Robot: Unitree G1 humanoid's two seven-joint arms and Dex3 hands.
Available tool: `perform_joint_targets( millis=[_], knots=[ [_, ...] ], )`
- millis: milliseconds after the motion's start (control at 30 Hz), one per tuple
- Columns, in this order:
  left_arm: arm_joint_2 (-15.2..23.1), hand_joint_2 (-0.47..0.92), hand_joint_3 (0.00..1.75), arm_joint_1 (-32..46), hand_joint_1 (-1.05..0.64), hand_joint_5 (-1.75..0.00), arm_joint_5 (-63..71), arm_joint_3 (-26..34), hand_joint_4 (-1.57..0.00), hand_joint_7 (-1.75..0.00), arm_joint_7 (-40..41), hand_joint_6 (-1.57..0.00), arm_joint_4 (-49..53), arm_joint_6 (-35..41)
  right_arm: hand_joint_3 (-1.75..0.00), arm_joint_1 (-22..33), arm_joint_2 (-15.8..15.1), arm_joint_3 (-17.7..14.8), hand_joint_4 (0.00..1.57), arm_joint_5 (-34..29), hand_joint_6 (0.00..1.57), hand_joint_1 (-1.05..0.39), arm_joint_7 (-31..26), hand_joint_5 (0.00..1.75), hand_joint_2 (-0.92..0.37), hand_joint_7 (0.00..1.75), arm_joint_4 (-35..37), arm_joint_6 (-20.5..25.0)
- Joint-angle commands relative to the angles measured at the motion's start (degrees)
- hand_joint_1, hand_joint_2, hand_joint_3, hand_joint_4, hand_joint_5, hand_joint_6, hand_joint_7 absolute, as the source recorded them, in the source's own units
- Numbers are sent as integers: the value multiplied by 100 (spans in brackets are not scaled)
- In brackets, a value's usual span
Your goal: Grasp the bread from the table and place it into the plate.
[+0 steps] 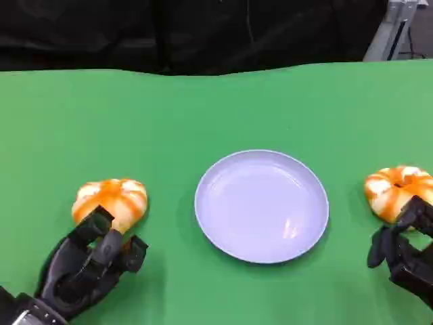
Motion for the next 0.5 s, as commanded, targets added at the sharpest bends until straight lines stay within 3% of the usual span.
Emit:
perform_joint_targets(
  millis=[33,500],
  knots=[
    [73,55,106,-23,-17,-175,86,51,-86,-147,-45,-93,135,-139,-133,-18,-100,-69,88,-11,79,-5,55,175,-44,156,136,-140],
    [96,52,105,-68,-14,-175,139,106,-84,-146,-181,-93,335,-239,-134,8,-64,-69,89,-1,80,-4,67,175,-43,156,138,-164]
  ],
)
